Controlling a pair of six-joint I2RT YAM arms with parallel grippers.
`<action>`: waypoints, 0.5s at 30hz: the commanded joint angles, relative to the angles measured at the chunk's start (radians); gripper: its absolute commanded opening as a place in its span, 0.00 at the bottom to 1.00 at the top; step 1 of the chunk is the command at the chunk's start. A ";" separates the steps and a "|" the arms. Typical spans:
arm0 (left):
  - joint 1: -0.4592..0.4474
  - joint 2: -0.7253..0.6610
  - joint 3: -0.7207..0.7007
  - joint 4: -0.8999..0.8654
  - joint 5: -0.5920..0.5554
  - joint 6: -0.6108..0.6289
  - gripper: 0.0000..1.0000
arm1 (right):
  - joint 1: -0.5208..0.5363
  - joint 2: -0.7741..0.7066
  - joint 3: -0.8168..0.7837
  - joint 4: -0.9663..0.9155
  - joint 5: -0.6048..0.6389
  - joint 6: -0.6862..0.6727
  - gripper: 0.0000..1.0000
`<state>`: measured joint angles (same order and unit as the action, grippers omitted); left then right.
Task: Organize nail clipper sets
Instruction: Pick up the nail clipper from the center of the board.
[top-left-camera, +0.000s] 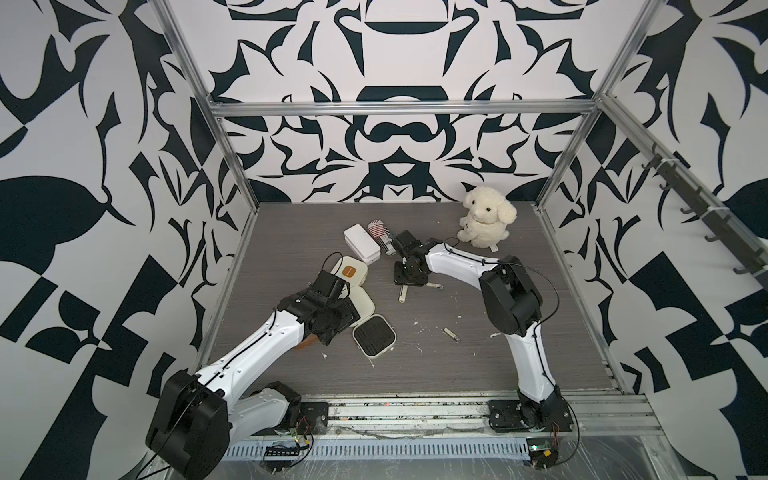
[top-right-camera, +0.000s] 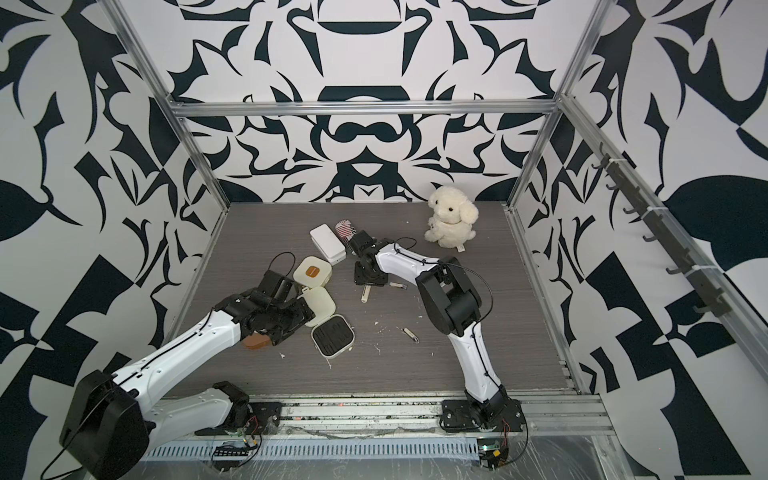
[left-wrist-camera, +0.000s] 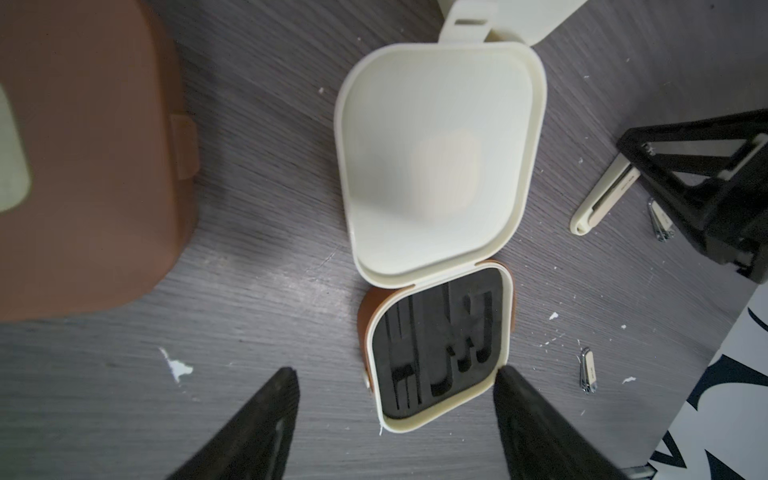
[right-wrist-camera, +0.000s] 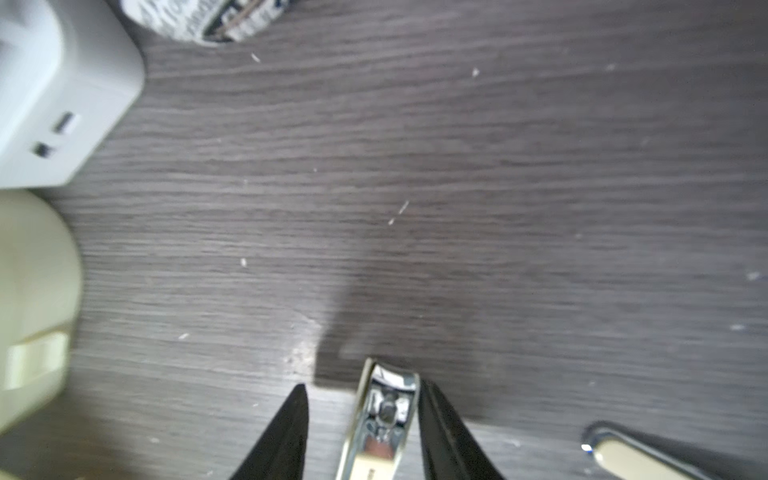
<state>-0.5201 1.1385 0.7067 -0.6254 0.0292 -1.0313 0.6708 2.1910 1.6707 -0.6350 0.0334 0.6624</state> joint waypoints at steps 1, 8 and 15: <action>0.016 -0.017 -0.036 0.014 0.018 0.017 0.78 | 0.033 0.025 0.027 -0.157 0.101 -0.052 0.41; 0.034 0.032 -0.064 0.075 0.048 0.034 0.78 | 0.069 0.030 0.013 -0.164 0.123 -0.063 0.28; 0.034 0.127 -0.072 0.142 0.101 0.054 0.74 | 0.073 -0.006 -0.048 -0.107 0.070 -0.062 0.17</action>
<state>-0.4900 1.2381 0.6521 -0.5194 0.0944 -1.0000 0.7395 2.1975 1.6802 -0.6983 0.1387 0.6029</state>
